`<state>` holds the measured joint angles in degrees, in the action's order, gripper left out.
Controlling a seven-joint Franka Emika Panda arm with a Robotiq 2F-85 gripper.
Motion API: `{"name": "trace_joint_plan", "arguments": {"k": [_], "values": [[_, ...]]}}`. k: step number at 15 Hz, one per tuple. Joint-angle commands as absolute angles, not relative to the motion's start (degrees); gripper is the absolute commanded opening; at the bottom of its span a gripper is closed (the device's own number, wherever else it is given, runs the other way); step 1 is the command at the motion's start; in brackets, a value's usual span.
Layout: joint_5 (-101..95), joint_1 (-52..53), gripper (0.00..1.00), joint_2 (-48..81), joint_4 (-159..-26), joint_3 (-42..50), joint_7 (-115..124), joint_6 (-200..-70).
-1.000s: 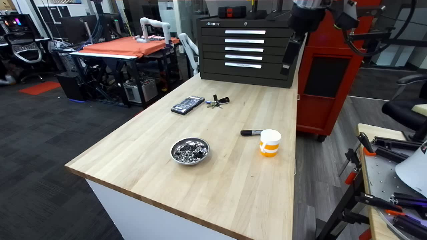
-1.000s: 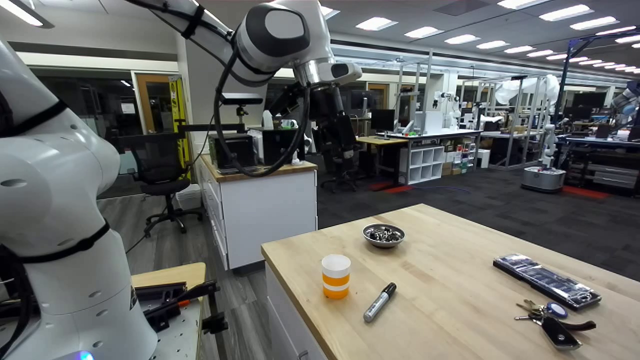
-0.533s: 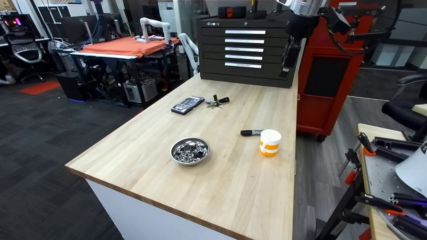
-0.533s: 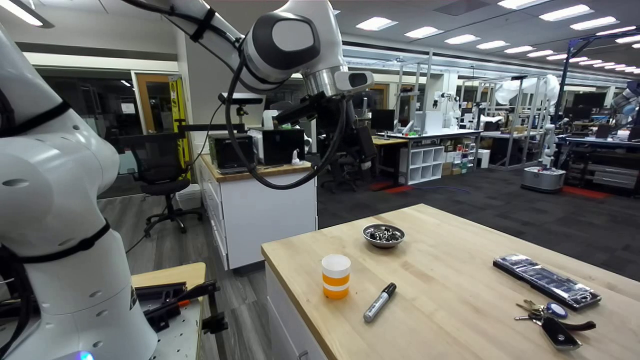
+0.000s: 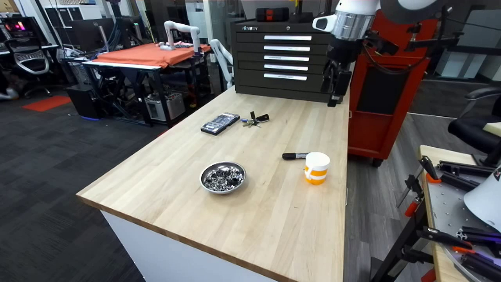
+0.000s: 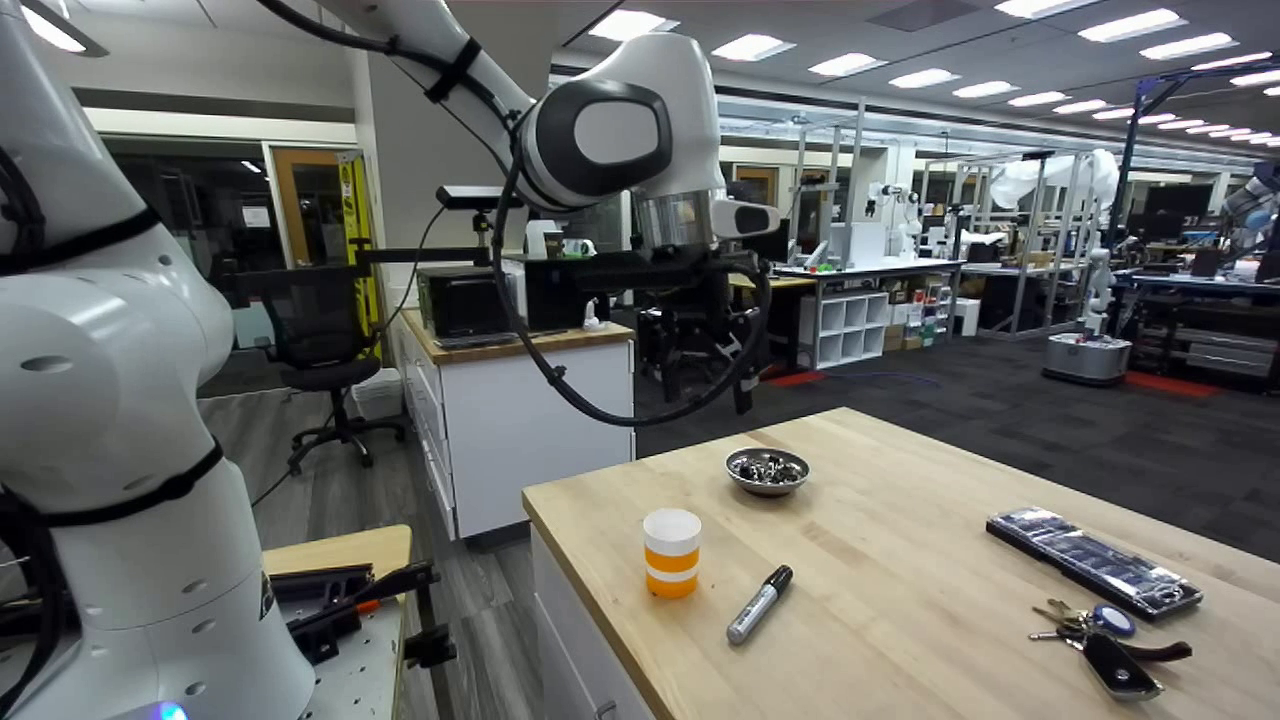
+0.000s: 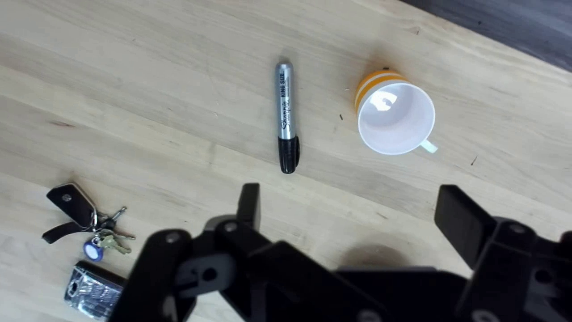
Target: Put the marker in the cup
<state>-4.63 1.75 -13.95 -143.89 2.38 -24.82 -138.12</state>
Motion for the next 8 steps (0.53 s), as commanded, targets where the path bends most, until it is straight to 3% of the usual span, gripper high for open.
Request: {"name": "trace_joint_plan", "arguments": {"k": [1,8], "values": [[-2.33,2.67,1.00,-10.74,-142.35,4.48,-32.57,-139.01],[-1.76,1.72,1.00,-9.85,-142.26,3.95,-32.78,-138.00]]}}
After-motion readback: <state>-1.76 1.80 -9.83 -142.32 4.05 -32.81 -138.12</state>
